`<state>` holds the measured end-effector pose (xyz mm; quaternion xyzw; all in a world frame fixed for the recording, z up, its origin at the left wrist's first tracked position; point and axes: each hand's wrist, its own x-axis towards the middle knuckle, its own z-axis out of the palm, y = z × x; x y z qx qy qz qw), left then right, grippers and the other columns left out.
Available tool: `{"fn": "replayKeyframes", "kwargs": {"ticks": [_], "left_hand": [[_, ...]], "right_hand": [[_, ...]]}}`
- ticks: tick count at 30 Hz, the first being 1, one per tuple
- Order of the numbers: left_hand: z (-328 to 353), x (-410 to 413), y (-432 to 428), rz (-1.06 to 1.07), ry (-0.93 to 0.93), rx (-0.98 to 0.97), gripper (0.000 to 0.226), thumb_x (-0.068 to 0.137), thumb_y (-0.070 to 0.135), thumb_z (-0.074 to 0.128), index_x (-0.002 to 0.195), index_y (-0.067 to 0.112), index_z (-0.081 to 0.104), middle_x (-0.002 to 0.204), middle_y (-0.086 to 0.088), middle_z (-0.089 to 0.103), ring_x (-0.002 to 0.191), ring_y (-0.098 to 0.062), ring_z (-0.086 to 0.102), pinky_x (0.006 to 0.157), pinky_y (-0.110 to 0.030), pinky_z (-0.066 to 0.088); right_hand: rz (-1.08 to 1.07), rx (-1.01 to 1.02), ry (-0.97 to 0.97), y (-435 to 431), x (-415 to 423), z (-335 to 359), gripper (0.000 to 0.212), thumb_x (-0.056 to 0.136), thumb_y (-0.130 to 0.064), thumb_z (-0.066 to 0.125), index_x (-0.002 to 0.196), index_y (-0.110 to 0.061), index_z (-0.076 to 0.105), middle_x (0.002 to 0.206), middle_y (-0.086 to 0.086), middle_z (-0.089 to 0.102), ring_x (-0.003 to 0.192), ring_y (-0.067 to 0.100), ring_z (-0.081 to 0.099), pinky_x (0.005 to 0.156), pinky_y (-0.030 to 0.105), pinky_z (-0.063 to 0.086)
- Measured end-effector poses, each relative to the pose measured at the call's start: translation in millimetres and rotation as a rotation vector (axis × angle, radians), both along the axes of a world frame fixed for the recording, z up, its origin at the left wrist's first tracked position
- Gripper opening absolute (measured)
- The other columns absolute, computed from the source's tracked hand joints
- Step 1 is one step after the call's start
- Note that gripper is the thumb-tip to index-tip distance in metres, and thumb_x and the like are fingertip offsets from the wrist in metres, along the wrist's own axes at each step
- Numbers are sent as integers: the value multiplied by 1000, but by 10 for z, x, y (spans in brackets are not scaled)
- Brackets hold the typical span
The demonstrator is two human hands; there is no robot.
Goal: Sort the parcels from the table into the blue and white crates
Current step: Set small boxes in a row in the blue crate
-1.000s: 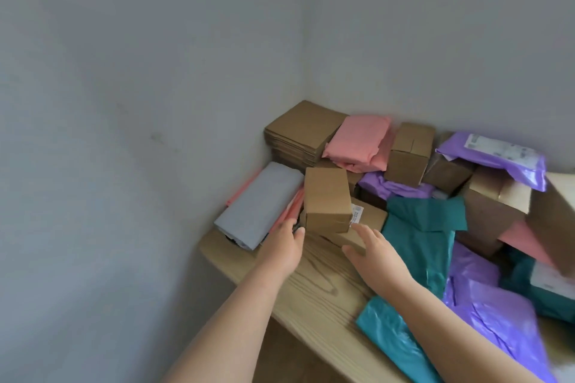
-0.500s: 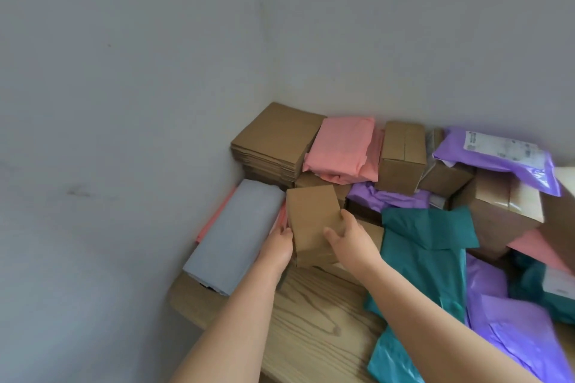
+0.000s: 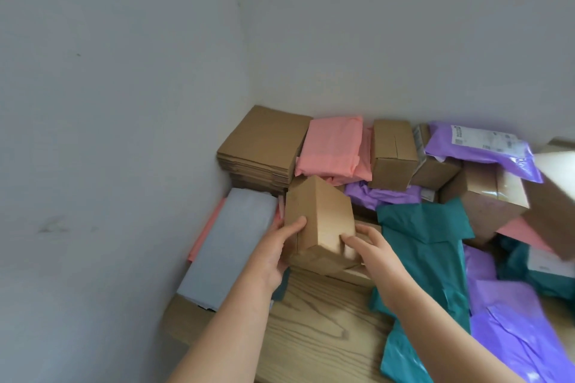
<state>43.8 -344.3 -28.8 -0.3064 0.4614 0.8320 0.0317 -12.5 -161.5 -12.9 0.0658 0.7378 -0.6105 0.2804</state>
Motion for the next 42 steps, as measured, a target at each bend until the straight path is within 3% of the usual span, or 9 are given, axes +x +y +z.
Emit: {"fn": "replayKeyframes", "kwargs": {"ticks": [6, 10, 13, 16, 19, 28, 30, 33, 42], "left_hand": [[177, -31, 233, -93, 129, -74, 66, 71, 31, 85, 125, 46, 49, 121, 6, 64, 114, -24, 62, 98, -51, 53], [295, -74, 352, -167, 107, -150, 44, 83, 43, 75, 119, 51, 53, 124, 5, 60, 111, -20, 59, 98, -48, 51], [334, -49, 315, -120, 29, -52, 6, 89, 55, 63, 95, 56, 63, 123, -2, 65, 114, -23, 59, 102, -50, 47], [215, -12, 270, -180, -37, -55, 44, 84, 58, 66, 118, 30, 67, 120, -7, 70, 110, -24, 65, 97, -43, 51], [175, 18, 351, -248, 6, 114, 64, 76, 58, 76, 130, 27, 63, 127, -11, 68, 119, -26, 64, 108, -51, 45], [367, -66, 644, -204, 10, 122, 38, 91, 40, 66, 123, 18, 67, 116, -10, 73, 111, -28, 69, 106, -49, 47], [337, -93, 652, -193, 2, 25, 45, 85, 40, 73, 123, 18, 66, 112, -9, 75, 109, -28, 70, 105, -51, 48], [324, -127, 716, -176, 25, -89, 56, 76, 43, 81, 124, 22, 63, 108, -5, 76, 105, -27, 71, 100, -52, 52], [416, -84, 812, -151, 155, -70, 60, 67, 32, 84, 122, 30, 62, 110, -6, 75, 110, -29, 68, 100, -56, 50]], "right_hand": [[84, 8, 76, 73, 229, 44, 101, 57, -87, 64, 135, -27, 47, 126, -12, 64, 111, 8, 63, 96, 30, 50], [47, -1, 17, 189, 301, 35, 114, 51, -89, 68, 146, -35, 38, 133, -12, 62, 118, 10, 61, 104, 40, 49], [-49, -113, -61, 277, 349, 97, 87, 72, -70, 68, 145, -30, 43, 126, -4, 67, 109, 16, 68, 96, 39, 54], [-178, -402, -266, 368, 372, 180, 48, 96, -45, 47, 135, -19, 53, 122, 11, 69, 110, 31, 67, 92, 48, 53], [-100, -565, -339, 516, 391, 249, 48, 98, -46, 34, 136, -24, 53, 128, 12, 67, 116, 33, 64, 98, 53, 49], [-242, -396, -229, 745, 222, 146, 41, 96, -24, 43, 129, -9, 62, 116, 16, 70, 104, 27, 63, 87, 43, 56], [-202, -308, -123, 752, 211, 177, 33, 98, -37, 52, 124, -22, 64, 111, 11, 73, 100, 24, 67, 88, 40, 53], [-36, -254, 6, 783, 227, 216, 56, 84, -60, 60, 134, -35, 55, 120, -1, 71, 110, 18, 68, 100, 44, 50], [30, -355, 57, 889, 207, 288, 64, 82, -30, 74, 141, -31, 50, 122, 3, 70, 114, 26, 67, 103, 61, 45]]}}
